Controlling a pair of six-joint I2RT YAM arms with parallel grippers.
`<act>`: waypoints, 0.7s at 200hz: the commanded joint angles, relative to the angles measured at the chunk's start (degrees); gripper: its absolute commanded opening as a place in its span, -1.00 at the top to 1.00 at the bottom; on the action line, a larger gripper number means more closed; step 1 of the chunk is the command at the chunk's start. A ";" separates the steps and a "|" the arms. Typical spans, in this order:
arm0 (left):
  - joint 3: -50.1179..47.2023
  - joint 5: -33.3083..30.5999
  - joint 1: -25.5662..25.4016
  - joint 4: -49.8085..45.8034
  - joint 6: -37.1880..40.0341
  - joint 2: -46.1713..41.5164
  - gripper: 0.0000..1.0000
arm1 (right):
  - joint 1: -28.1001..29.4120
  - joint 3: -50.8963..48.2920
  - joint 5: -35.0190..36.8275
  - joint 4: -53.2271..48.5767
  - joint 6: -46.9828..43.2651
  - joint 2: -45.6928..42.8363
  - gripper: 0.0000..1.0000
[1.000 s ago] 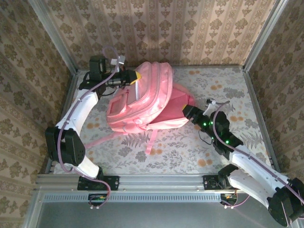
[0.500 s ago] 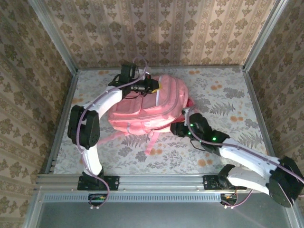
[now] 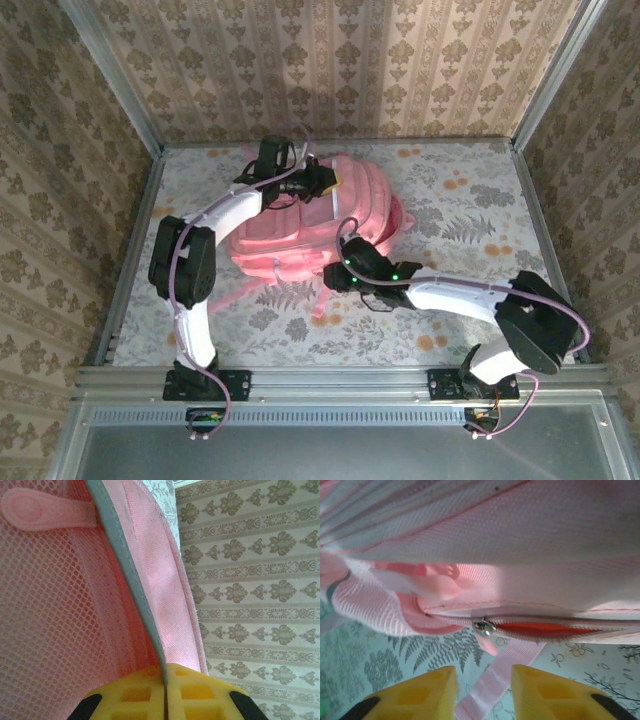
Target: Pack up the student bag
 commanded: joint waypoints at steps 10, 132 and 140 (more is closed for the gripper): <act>-1.50 -2.58 1.35 3.69 -2.18 -0.26 0.80 | 1.28 7.54 9.07 -7.81 6.06 6.68 0.43; -1.87 -4.24 1.36 -2.11 4.19 -0.41 0.81 | -3.00 4.85 12.90 -8.06 7.50 3.81 0.91; -1.87 -4.46 1.52 -2.87 4.93 -0.50 0.82 | -3.86 3.22 12.69 -7.24 7.78 2.06 0.89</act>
